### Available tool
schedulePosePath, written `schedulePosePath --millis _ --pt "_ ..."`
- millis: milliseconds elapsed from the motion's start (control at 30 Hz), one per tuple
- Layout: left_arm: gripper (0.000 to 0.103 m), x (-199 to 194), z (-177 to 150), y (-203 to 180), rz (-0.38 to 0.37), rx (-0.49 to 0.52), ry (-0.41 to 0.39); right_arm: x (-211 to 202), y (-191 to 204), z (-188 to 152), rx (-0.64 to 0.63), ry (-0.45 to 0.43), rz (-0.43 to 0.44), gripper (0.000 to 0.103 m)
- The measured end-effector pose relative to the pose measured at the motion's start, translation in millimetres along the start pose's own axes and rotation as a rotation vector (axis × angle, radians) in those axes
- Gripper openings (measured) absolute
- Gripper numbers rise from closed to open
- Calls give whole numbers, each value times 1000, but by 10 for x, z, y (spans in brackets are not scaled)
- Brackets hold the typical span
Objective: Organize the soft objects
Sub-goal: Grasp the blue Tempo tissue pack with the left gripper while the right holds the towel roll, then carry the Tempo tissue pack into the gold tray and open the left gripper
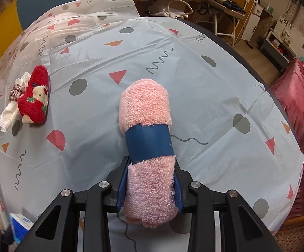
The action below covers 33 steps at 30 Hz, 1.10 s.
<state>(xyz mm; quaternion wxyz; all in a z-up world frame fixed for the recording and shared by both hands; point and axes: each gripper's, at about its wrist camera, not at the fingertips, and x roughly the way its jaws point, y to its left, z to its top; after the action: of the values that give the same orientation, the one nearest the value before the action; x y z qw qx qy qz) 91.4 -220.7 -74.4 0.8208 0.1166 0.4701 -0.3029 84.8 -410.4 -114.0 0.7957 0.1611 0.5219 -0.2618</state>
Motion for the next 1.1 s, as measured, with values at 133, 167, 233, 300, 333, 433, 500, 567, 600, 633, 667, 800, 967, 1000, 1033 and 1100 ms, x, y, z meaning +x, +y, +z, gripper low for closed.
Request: schedulePosePath --millis 133,167,233,300,333,433,500,567,600,633,667,800,967,1000,1033,1100 --pt "53 -360 439 152 16 -45 -110 -19 45 -3 -19 -7 -5 37" --pt "53 -448 537 238 32 -63 -134 -5 77 0 -29 -11 -10 37" --pt "53 -597 702 450 64 -99 -174 -4 128 -8 -47 -17 -22 37" --pt "53 -771 826 701 117 -136 -211 -11 139 -21 -59 -18 -25 37" --pt "53 -859 859 826 136 -153 -225 -24 143 -41 -60 -16 -23 37" --pt "53 -1173 916 1284 233 -225 -286 -23 166 -31 -74 -12 -23 37" --pt "53 -1345 867 1595 269 -298 -303 -27 191 -37 -83 -10 -20 37" --pt "53 -1513 770 1852 322 -353 -321 -23 212 -37 -100 -13 -27 37" --pt "54 -1618 690 1973 340 -374 -336 -27 226 -43 -109 -15 -29 37" --pt "54 -1726 588 2047 355 -381 -354 -14 246 -28 -119 -17 -31 37" --pt "54 -1814 489 2092 383 -380 -370 -12 266 -31 -129 -19 -35 37" --pt "54 -2069 44 2269 477 -386 -418 -11 338 -57 -173 -32 -52 37" --pt "54 -2259 -561 2441 540 -435 -432 -18 423 -105 -232 -52 -89 37" --pt "54 -2282 -687 2474 550 -448 -429 -17 439 -112 -239 -53 -94 37" --pt "54 -2295 -807 2498 556 -461 -423 -14 457 -115 -243 -53 -96 37" --pt "54 -2321 -1023 2544 567 -490 -416 -18 456 -128 -254 -59 -102 37"
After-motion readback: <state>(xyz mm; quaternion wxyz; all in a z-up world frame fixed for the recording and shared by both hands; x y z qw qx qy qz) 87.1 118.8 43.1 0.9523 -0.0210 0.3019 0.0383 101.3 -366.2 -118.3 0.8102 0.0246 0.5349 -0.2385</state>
